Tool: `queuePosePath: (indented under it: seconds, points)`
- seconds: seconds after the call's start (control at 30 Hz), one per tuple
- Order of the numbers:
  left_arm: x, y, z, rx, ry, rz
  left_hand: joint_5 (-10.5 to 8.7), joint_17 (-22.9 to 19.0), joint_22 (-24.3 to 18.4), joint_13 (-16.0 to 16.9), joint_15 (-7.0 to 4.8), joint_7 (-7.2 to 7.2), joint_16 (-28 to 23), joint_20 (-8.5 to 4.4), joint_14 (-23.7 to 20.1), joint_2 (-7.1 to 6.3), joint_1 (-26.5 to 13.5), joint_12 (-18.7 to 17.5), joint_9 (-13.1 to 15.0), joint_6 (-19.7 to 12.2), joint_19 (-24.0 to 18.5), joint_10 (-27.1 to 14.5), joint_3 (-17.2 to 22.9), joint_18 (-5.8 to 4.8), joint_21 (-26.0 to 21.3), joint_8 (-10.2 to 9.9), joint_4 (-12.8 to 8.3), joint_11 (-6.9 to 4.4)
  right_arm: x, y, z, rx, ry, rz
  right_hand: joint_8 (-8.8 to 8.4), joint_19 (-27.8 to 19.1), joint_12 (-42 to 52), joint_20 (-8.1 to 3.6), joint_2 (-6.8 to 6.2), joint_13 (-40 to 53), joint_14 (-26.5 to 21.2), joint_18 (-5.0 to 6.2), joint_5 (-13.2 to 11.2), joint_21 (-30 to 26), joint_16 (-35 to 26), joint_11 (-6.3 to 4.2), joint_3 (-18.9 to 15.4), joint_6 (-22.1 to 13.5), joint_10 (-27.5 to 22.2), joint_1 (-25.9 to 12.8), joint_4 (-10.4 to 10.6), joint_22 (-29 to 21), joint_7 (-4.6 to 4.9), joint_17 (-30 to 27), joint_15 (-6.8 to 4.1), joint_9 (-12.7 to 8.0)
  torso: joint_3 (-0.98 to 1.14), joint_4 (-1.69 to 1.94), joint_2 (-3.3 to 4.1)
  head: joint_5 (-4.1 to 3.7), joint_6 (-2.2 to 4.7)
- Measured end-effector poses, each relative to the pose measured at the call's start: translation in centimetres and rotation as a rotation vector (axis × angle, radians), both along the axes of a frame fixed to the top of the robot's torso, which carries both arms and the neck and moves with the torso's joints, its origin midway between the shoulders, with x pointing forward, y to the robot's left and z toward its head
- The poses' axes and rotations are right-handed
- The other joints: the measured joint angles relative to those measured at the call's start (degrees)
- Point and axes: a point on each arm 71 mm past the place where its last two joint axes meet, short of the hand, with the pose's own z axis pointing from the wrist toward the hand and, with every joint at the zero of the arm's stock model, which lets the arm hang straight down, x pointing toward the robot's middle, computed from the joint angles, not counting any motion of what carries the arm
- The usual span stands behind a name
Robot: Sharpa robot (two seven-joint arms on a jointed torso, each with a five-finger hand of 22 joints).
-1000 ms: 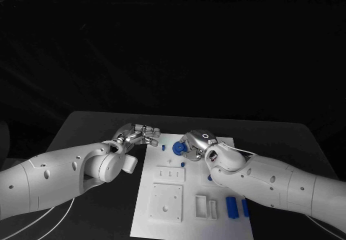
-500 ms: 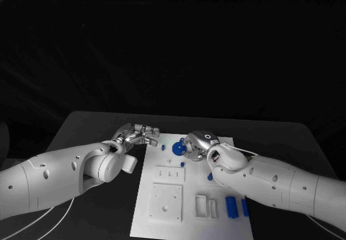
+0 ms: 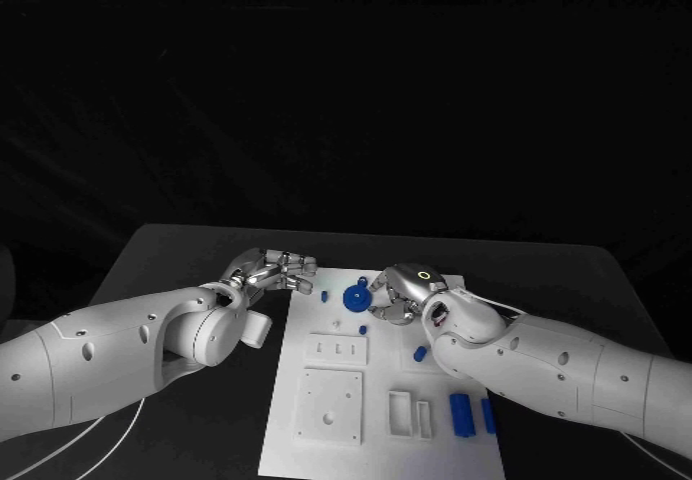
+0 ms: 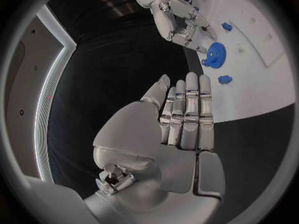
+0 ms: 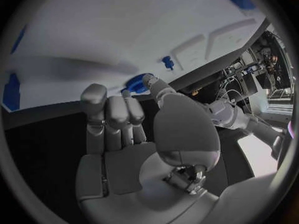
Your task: Assemble the parts on the task board
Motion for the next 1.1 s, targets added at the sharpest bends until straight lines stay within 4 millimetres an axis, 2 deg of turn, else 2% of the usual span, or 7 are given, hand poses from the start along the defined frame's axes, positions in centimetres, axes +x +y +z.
queuePosePath:
  seconds: [0.2, 0.3, 0.4, 0.5, 0.63, 0.83, 1.1]
  points:
    - [0.0, 0.2, 0.0, 0.001, 0.000, 0.004, 0.00, 0.00, -0.06, 0.00, 0.00, 0.00, 0.00, 0.00, 0.00, 0.00, 0.00, 0.00, 0.00, 0.00, 0.00, 0.00, 0.00, 0.00, 0.00, 0.00, 0.00, 0.00, -0.2, -2.1, 1.2, 0.107, -0.005, 0.010, 0.00, 0.00, 0.00, 0.43, 0.84, -0.10, 0.00, 0.00, 1.15, -0.12, -0.22, 0.21, -2.19, -1.31, -0.21, 0.71, -1.53, 0.00, 0.08, -0.27, 0.00, 0.00, 0.14, -0.20, -0.15, -0.19, 0.19]
    - [0.1, 0.4, 0.0, 0.003, -0.001, 0.009, 0.00, 0.00, -0.06, 0.00, 0.00, 0.00, 0.00, 0.00, 0.00, 0.00, 0.00, 0.00, 0.00, 0.00, 0.00, 0.00, 0.00, 0.00, 0.00, 0.00, 0.00, 0.00, -0.3, -3.5, 2.1, 0.160, -0.011, 0.020, 0.00, 0.00, 0.00, 0.42, 1.86, -0.17, -0.01, 0.01, 2.24, -0.29, -0.40, 0.21, -3.94, -1.24, -0.21, 0.56, -2.52, 0.00, 0.03, -0.43, 0.00, 0.00, 0.25, -0.38, -0.29, -0.36, 0.29]
    - [0.2, 0.6, -0.1, 0.006, -0.001, 0.015, 0.00, 0.01, -0.06, 0.00, 0.00, 0.00, 0.00, 0.00, 0.00, 0.00, 0.00, 0.00, 0.00, 0.00, 0.00, 0.00, 0.00, 0.00, 0.00, 0.00, 0.00, 0.00, -0.2, -5.5, 2.9, 0.193, -0.017, 0.020, 0.00, 0.00, -0.24, 0.42, 1.98, -0.27, 0.00, 0.00, 2.47, -0.29, -0.40, 0.20, -4.82, -0.12, -0.20, 0.44, -3.40, 0.00, -0.01, -0.44, 0.00, 0.00, 0.44, -0.65, -0.46, -0.47, 0.31]
    - [0.4, 0.8, -0.1, 0.008, -0.002, 0.021, 0.00, 0.01, -0.06, 0.00, 0.00, 0.00, 0.00, 0.00, 0.00, 0.00, 0.00, 0.00, 0.05, 0.00, 0.00, 0.00, 0.00, 0.00, 0.01, 0.00, 0.00, 0.00, -0.1, -7.5, 3.3, 0.216, -0.015, 0.014, 0.00, 0.00, -0.35, 0.42, 2.34, -0.38, -0.01, 0.00, 3.35, -0.44, -0.53, 0.41, -5.29, 0.09, -0.41, 0.81, -3.92, 0.00, -0.03, -0.51, 0.00, 0.00, 0.68, -0.96, -0.65, -0.69, 0.41]
    - [0.6, 1.1, -0.2, 0.011, -0.002, 0.030, 0.00, 0.01, -0.06, 0.00, 0.00, 0.00, 0.00, -0.21, 0.00, 0.00, 0.00, 0.00, 0.10, 0.00, 0.21, 0.00, 0.00, 0.00, 0.01, 0.00, 0.00, 0.00, 0.1, -10.0, 3.4, 0.238, 0.000, 0.003, 0.00, 0.00, -0.51, 0.42, 3.64, -0.55, 0.00, 0.00, 5.13, -0.98, -0.78, 0.20, -6.69, 0.85, -0.62, 1.19, -6.32, 0.00, -0.03, -0.60, 0.00, 0.00, 1.01, -1.36, -0.93, -0.98, 0.46]
    - [0.6, 1.3, -0.6, 0.015, 0.003, 0.038, 0.00, 0.01, 0.13, 0.00, 0.00, 0.00, 0.00, -0.21, 0.00, 0.00, 0.00, 0.00, 0.10, 0.00, 0.20, 1.04, 0.00, 0.00, 0.01, 0.00, 0.00, -0.63, 0.7, -14.0, 3.1, 0.255, 0.048, -0.032, 0.00, 0.00, -1.18, 0.42, 5.27, -1.15, -0.19, 0.00, 5.70, -2.08, -1.60, 0.20, -9.25, 1.49, -1.03, 1.73, -9.74, 0.00, -0.23, -1.03, 0.19, 0.01, 1.62, -1.93, -1.31, -1.54, 0.40]
    - [0.7, 1.6, -1.1, 0.017, 0.010, 0.044, 0.00, 0.01, 0.24, 0.00, 0.00, 0.00, 0.00, -0.21, 0.00, 0.00, 0.01, 0.00, 0.09, 0.00, 0.20, 1.04, 0.00, 0.00, 0.01, 0.00, 0.00, -0.63, 1.4, -16.9, 2.6, 0.259, 0.096, -0.059, 0.01, 0.00, -1.61, 0.42, 6.04, -1.52, -0.19, 0.00, 6.02, -2.30, -2.05, 0.29, -11.22, 1.48, -1.36, 2.25, -11.70, 0.00, -0.24, -1.16, 0.19, 0.01, 2.42, -2.44, -1.59, -2.07, 0.33]
